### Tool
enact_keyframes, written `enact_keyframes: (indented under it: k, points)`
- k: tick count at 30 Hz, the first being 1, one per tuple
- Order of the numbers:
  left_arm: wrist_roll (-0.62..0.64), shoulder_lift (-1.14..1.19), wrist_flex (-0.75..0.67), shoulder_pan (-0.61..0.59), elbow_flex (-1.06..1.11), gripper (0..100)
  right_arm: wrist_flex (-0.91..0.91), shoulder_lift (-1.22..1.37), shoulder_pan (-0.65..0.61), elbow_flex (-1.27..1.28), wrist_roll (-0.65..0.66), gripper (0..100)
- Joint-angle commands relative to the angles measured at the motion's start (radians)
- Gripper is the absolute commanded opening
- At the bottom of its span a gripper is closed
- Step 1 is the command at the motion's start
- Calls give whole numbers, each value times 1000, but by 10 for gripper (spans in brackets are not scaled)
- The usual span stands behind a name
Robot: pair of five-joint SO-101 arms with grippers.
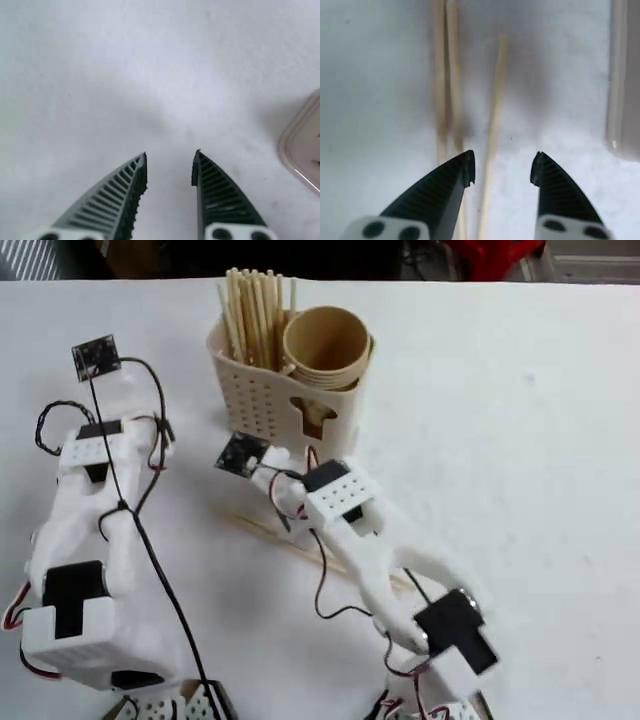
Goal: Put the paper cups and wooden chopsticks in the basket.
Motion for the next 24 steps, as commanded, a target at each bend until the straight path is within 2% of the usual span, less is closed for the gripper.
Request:
enact_keyframes:
  k: [1, 10, 15, 17, 20, 24]
  points:
    - [-14, -27, -32, -7, -8, 165, -102, 59, 8, -2, 11, 194]
    - [-14, -27, -32, -7, -9, 165, -130, 154, 54, -8, 11, 180]
    - [-14, -27, -32, -7, -9, 165, -128, 154, 54, -8, 2, 7]
    - [-14, -27, -32, -7, -9, 165, -122, 154, 56, -8, 2, 32]
    - [-14, -27, -32, -7, -9, 165, -111, 147, 56, -9, 2, 15]
    - [-14, -27, -32, -7, -11, 165, -36, 27, 53, -8, -8, 16]
